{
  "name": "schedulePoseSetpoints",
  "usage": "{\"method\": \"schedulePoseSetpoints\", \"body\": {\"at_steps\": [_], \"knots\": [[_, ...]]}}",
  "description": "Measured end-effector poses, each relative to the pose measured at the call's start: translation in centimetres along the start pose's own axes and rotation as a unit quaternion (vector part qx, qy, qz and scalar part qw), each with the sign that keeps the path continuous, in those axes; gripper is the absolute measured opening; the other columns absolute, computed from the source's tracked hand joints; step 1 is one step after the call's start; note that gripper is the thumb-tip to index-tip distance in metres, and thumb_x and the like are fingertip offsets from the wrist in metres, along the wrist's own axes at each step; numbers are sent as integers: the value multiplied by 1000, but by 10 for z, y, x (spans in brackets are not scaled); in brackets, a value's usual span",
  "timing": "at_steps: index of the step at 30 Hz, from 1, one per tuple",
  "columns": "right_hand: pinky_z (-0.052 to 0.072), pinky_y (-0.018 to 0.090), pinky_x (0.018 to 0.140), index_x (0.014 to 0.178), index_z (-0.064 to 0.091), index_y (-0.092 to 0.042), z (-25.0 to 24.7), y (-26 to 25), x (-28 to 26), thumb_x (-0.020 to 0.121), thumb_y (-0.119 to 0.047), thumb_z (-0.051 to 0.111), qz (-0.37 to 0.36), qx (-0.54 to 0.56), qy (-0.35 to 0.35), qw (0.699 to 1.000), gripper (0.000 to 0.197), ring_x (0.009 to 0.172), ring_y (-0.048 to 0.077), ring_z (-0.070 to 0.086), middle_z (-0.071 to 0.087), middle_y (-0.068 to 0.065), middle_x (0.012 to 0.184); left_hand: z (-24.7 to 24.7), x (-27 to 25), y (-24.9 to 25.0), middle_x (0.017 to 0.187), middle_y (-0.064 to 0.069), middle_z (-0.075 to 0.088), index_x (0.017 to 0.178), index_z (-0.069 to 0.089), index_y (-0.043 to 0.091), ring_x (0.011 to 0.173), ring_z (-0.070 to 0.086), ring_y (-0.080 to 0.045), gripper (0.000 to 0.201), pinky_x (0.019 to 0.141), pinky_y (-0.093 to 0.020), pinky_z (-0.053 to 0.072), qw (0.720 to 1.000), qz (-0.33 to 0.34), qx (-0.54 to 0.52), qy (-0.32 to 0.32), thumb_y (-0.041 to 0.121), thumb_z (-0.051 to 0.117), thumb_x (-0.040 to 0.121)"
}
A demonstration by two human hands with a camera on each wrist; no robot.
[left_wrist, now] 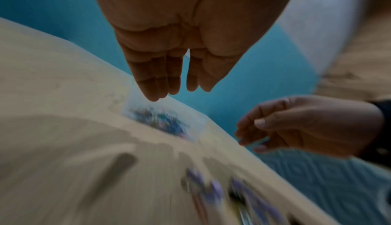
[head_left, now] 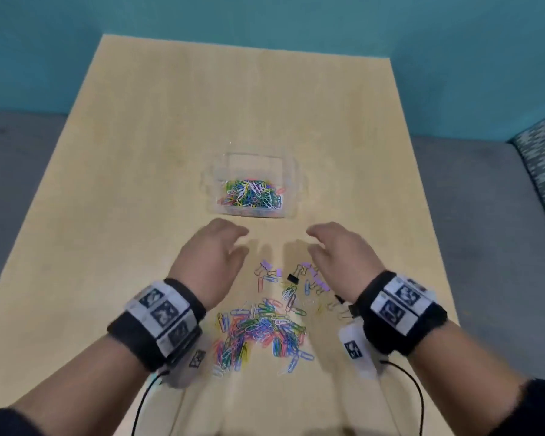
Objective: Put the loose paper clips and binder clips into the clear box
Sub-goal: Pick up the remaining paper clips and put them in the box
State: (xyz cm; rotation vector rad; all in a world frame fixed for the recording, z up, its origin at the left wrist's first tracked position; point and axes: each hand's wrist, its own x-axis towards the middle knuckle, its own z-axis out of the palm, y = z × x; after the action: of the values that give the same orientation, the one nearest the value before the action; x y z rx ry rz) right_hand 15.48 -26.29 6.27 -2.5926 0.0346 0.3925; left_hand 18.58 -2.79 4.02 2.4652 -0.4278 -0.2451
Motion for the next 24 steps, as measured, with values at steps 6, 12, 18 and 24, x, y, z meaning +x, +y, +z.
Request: {"method": "schedulePoseSetpoints", "body": {"at_steps": [6,12,18,24], "knots": [[30,44,111,137,38,-8,87,19,-91,90,-23,36,-87,-164,-95,978,50,135,30,37,41,13,143,70,-76,15,137,-14,47,125,51,12,126,45,-32,44,101,-40,43,967,144,154,-140,27,55,84],[13,51,109,140,37,-1,106,11,-95,91,-31,28,-73,-224,-37,971,58,140,36,28,37,21,147,84,-66,19,142,-17,42,133,45,6,132,38,-33,57,102,-40,42,960,125,212,-133,24,38,80],[12,51,108,139,38,-2,112,10,-99,88,-33,28,-46,-224,-26,973,61,137,37,32,41,22,143,88,-67,16,147,-15,36,140,33,6,133,35,-34,57,101,-44,40,945,116,247,-178,33,24,91],[15,52,112,140,35,-2,121,13,-109,88,-33,26,-56,-233,-28,970,61,139,38,28,37,23,146,84,-80,25,130,-7,57,126,56,12,114,55,-31,50,82,-40,52,941,148,272,-135,33,59,81]]}}
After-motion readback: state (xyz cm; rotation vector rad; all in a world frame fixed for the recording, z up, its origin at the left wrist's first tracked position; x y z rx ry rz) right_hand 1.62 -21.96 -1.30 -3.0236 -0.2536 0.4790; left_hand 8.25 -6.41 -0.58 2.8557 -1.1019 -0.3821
